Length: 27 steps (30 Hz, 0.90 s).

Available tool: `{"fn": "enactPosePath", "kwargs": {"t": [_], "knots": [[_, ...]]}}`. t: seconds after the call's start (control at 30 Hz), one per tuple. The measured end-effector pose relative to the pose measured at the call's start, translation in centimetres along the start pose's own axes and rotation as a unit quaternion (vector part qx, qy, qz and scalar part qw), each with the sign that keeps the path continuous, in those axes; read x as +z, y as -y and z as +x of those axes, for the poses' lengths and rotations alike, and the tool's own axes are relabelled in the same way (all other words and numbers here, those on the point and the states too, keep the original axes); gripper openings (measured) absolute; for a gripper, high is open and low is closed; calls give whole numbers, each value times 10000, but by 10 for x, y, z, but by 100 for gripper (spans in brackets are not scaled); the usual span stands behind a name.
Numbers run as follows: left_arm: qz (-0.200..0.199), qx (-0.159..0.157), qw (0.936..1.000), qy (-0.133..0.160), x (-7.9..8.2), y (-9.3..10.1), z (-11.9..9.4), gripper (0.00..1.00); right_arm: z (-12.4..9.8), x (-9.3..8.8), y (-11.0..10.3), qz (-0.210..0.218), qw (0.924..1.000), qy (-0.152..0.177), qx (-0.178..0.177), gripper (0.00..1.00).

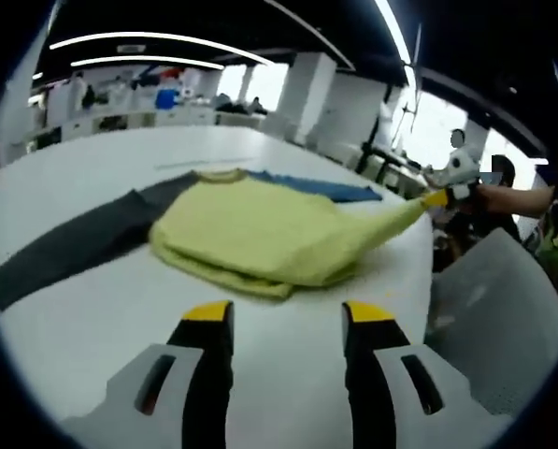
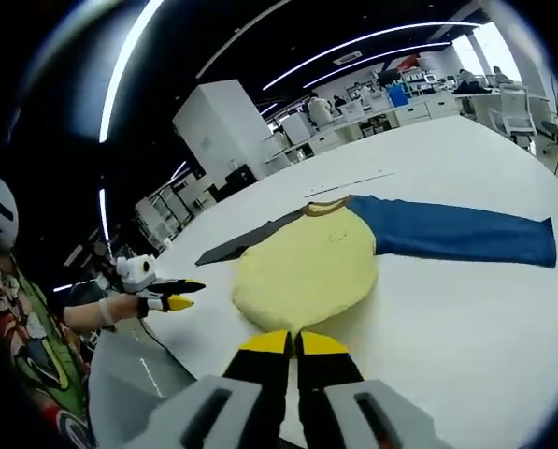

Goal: Fold the garment on the visible template until the final outline fits inside the template.

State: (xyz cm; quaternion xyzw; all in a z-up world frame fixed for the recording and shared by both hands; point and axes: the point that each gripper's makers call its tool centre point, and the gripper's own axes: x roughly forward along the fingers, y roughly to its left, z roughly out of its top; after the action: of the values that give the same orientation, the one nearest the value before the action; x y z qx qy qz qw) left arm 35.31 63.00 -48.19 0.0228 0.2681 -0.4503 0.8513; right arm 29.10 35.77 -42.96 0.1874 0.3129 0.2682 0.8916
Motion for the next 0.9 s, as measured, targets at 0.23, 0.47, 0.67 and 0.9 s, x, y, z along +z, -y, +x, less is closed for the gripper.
{"fn": "enactPosePath", "kwargs": {"t": [0.23,0.47,0.67,0.9], "knots": [[1115,43,9933,-291,3,-1,25,24,2,3,-1,22,10000,35,35,0],[1797,58,9811,-714,-6,1,46,20,1,5,-2,89,9999,97,20,0],[1958,53,9766,-891,-12,-4,58,16,0,4,-3,130,9998,144,14,0],[2128,3,9716,-1039,-16,-5,67,13,0,4,-3,148,9998,161,-7,0]]}}
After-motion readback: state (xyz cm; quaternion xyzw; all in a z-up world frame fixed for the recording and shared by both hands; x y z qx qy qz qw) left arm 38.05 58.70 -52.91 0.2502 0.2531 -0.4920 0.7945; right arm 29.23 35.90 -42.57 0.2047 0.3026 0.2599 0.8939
